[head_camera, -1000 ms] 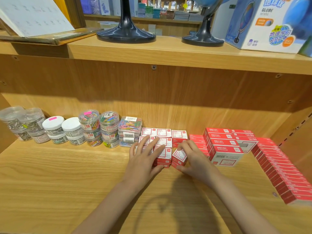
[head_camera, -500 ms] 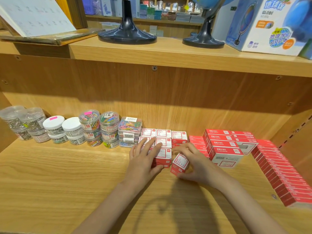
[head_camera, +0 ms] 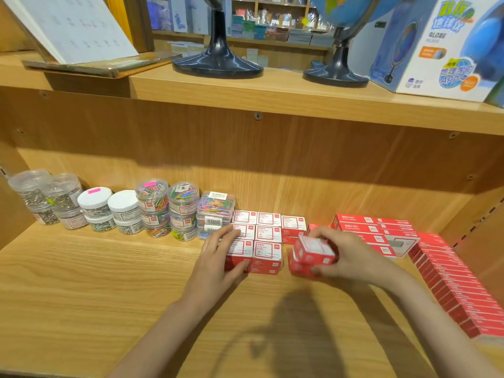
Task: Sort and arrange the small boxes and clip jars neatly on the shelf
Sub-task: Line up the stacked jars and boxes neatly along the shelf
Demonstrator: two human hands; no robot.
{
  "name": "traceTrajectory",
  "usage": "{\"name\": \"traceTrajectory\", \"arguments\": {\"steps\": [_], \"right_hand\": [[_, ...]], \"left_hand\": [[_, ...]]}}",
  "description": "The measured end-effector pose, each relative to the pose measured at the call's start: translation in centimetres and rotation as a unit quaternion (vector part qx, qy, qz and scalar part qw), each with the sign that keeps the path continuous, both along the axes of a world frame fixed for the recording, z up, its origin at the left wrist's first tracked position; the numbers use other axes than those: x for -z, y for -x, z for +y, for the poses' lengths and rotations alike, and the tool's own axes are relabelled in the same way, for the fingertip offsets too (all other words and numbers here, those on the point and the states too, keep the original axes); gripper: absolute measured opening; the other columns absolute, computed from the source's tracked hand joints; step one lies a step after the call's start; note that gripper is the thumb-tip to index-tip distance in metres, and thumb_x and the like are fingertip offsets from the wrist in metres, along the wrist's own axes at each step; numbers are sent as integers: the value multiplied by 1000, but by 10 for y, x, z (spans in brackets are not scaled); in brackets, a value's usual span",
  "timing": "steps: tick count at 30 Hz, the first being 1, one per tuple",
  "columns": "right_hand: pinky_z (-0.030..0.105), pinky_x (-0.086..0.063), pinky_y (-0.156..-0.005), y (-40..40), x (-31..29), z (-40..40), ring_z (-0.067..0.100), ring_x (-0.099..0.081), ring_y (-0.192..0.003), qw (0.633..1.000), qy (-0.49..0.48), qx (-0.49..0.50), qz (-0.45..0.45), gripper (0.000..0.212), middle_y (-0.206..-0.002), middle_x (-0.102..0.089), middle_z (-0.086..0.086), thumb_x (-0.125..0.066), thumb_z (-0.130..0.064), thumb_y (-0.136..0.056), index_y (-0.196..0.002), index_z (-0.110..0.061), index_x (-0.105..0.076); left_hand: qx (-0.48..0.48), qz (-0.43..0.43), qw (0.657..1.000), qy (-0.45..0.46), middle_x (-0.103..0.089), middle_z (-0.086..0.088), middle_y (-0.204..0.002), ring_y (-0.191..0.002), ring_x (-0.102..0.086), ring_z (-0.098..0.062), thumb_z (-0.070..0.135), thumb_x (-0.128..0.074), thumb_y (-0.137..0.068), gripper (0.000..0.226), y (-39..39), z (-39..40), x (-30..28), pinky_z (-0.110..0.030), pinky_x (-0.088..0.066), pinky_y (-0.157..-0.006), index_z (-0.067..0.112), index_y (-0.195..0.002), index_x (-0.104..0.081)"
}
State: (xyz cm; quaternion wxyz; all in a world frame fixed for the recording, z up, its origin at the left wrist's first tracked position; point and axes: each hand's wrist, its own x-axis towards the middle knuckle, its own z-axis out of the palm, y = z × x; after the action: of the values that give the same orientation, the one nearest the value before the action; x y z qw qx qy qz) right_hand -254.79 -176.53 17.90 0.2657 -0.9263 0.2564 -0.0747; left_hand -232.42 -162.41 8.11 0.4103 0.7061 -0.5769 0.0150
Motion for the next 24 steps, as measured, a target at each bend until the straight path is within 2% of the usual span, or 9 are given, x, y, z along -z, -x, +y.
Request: {"name": "traceTrajectory", "arguments": {"steps": [2,4,8,12,15,17,20,22,24], "right_hand": [[19,-40,-61,-17,-18,-3,2,-56,-71,999,19,18,-36,37,-81,-62,-13,-78,-17,-66,-91,-27,-53],[24,-35,-63,-47,-25,-5,12,-56,-77,997,62,24,-43,36,-85,-62,-6,-76,-18,-67,-94,-19,-52],[24,-30,-68,-111,-3,-9,21,-54,-92,995,87,23,-39,39,-97,-60,3,-74,-22,-70,-101,-14,-52],[25,-38,-79,-129,18,-1,16,-51,-97,990,50,83,-107,45,-104,-55,1,-74,-23,-75,-113,-17,-52],[11,-31,-68,-111,21,1,8,-48,-91,976,54,130,-166,47,-103,-45,-4,-72,-19,-77,-120,-15,-53],[11,-28,-65,-95,21,-6,8,-44,-87,972,78,153,-158,50,-100,-39,-2,-72,-18,-77,-122,-12,-54],[13,-27,-73,-82,25,-13,12,-46,-91,981,87,137,-105,54,-99,-39,-1,-73,-19,-76,-125,-11,-52],[13,-30,-77,-84,28,-12,12,-47,-92,983,71,139,-101,54,-101,-40,-3,-73,-17,-76,-125,-12,-51],[9,-35,-74,-85,30,-10,5,-47,-83,983,53,133,-117,49,-102,-40,-5,-72,-16,-77,-121,-13,-52]], "left_hand": [[6,-13,1000,-3,-49,1,-127,-117,-40,-11,50,-52,-78,51,-4,0,0,-21,-31,-97,22,-120,-51],[11,-37,999,-7,-53,1,-122,-112,-40,-10,51,-51,-77,50,-8,-1,-2,-21,-32,-94,19,-114,-57],[17,-62,998,-28,-54,0,-119,-107,-40,-9,53,-50,-77,49,-14,-1,-6,-15,-29,-92,18,-111,-58],[25,-66,997,-21,-55,-4,-117,-107,-39,-10,49,-50,-79,46,-12,1,-7,-15,-26,-94,16,-109,-58],[20,-82,996,-20,-54,-3,-121,-111,-38,-11,50,-48,-81,47,-11,1,-6,-23,-34,-94,14,-109,-59],[25,-121,992,-25,-51,-2,-127,-118,-36,-13,50,-48,-82,45,-12,0,-7,-21,-32,-98,14,-109,-58],[50,-168,984,-41,-42,-2,-140,-130,-30,-15,48,-48,-84,46,-14,-3,-11,-23,-26,-106,16,-116,-51],[60,-177,981,-57,-35,-2,-146,-134,-24,-14,50,-43,-84,52,-13,-5,-12,-28,-26,-106,16,-125,-45],[62,-163,982,-78,-26,-1,-151,-137,-16,-12,54,-37,-84,62,-13,-5,-12,-28,-23,-105,17,-133,-39]]}}
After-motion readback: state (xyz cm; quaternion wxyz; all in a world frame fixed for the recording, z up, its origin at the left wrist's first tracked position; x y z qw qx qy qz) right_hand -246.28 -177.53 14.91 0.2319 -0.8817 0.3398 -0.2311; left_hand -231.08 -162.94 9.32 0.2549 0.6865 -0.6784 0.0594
